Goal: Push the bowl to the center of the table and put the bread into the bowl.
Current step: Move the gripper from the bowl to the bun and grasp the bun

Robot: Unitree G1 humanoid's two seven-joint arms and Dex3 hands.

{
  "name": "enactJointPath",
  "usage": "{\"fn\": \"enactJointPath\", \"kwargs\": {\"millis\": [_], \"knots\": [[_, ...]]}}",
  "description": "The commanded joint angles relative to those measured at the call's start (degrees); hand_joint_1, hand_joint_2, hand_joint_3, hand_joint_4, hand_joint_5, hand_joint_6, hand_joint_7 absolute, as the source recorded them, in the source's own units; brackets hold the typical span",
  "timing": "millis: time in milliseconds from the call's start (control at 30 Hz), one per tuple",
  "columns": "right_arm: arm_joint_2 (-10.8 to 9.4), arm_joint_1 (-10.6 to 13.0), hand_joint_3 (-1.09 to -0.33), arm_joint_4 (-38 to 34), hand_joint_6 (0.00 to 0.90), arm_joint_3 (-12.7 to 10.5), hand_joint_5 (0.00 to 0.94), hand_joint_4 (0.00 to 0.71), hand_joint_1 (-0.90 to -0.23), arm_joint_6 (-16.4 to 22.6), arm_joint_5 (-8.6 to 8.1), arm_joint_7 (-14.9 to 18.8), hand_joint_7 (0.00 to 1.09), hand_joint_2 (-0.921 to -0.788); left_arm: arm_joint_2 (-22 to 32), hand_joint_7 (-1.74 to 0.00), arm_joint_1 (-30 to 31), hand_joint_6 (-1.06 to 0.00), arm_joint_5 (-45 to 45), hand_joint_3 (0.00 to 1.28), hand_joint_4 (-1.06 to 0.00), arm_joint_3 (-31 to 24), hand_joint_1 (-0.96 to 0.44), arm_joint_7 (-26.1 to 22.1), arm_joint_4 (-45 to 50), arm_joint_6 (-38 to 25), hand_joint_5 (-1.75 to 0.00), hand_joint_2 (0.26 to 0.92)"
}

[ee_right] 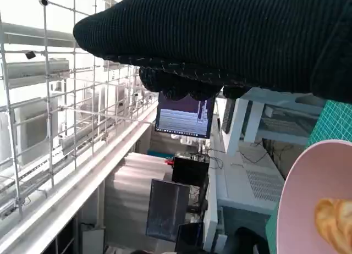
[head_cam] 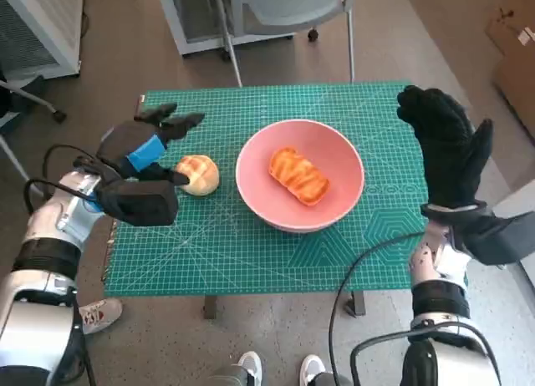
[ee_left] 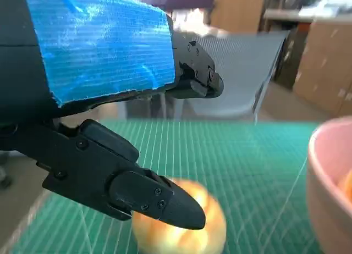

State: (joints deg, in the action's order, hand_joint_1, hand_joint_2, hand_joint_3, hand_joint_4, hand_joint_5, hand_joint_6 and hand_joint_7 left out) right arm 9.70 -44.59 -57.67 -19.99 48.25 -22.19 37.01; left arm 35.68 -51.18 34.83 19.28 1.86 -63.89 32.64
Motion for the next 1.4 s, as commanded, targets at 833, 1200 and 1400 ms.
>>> {"fn": "enactJointPath", "kwargs": {"millis": [833,1200,1400], "knots": [[1.59,0.28,-0.639,-0.74,0.281,0.41,0.005,0.199,-0.613,-0.15,0.77,0.19,0.0,-0.921,-8.08,-0.02,-2.77,-0.31,1.1,0.0,-0.16,4.9,-0.26,-6.95,-10.32,-12.83,-0.01,0.734],[1.83,0.6,-0.643,-0.05,0.28,0.44,0.003,0.199,-0.609,-0.44,0.29,0.79,0.0,-0.921,-9.38,-0.85,-2.66,-0.59,5.75,0.08,-0.67,9.73,-0.02,1.8,-11.02,-14.43,-0.8,0.9],[1.89,0.8,-0.644,0.37,0.281,0.38,0.003,0.2,-0.609,-0.51,0.06,1.14,0.0,-0.921,-8.78,-1.15,-2.24,-0.64,7.1,0.06,-0.68,11.04,0.0,8.0,-10.72,-11.9,-1.09,0.918]]}}
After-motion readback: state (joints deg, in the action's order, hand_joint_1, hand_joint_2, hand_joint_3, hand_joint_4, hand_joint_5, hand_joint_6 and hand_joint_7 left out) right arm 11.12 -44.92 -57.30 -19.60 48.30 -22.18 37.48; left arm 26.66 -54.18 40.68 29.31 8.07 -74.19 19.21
